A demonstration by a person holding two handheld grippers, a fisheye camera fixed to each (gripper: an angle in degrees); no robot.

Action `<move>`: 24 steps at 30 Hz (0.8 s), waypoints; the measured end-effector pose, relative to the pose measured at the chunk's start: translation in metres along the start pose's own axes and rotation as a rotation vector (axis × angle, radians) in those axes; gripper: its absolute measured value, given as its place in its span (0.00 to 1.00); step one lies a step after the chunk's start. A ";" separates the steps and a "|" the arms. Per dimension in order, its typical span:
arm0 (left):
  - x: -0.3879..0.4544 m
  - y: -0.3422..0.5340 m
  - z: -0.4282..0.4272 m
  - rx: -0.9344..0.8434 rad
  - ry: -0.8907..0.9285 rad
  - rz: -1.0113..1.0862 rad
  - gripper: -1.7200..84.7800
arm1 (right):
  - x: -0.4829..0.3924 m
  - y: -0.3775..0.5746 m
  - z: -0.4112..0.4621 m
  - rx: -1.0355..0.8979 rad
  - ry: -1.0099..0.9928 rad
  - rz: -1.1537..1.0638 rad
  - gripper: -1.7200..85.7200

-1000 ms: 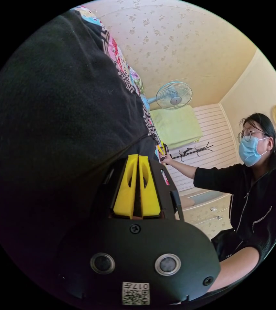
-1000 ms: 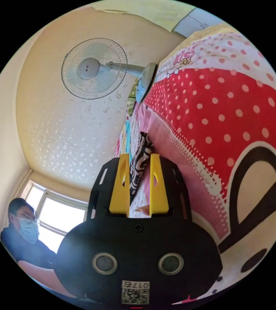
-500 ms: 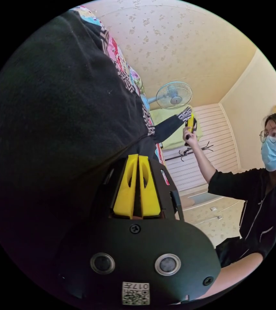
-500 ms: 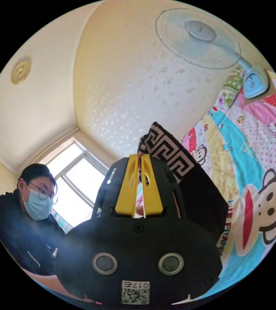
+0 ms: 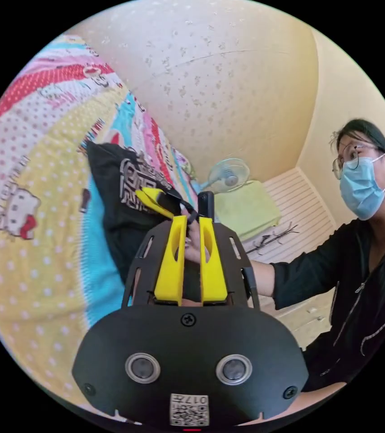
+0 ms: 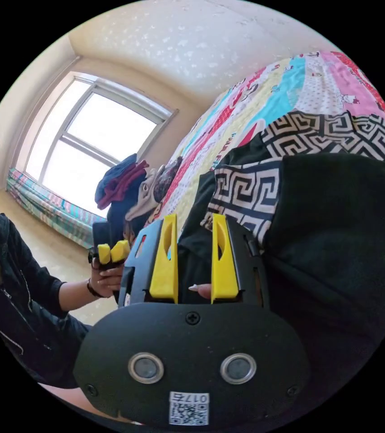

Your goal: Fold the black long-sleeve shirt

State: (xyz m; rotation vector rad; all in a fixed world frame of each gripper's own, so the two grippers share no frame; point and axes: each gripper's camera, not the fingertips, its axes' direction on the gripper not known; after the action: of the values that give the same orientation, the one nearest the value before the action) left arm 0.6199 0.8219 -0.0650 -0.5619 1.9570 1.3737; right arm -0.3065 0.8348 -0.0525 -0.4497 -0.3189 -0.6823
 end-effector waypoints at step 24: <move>0.011 -0.091 0.130 -0.315 -0.616 -0.002 0.13 | -0.032 0.080 -0.192 0.389 0.428 0.156 0.14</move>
State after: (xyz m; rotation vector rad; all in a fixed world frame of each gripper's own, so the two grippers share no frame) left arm 0.7097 0.9116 -0.1605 -0.2321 1.2588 1.6284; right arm -0.2508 0.8115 -0.2546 0.0470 -0.0061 -0.5309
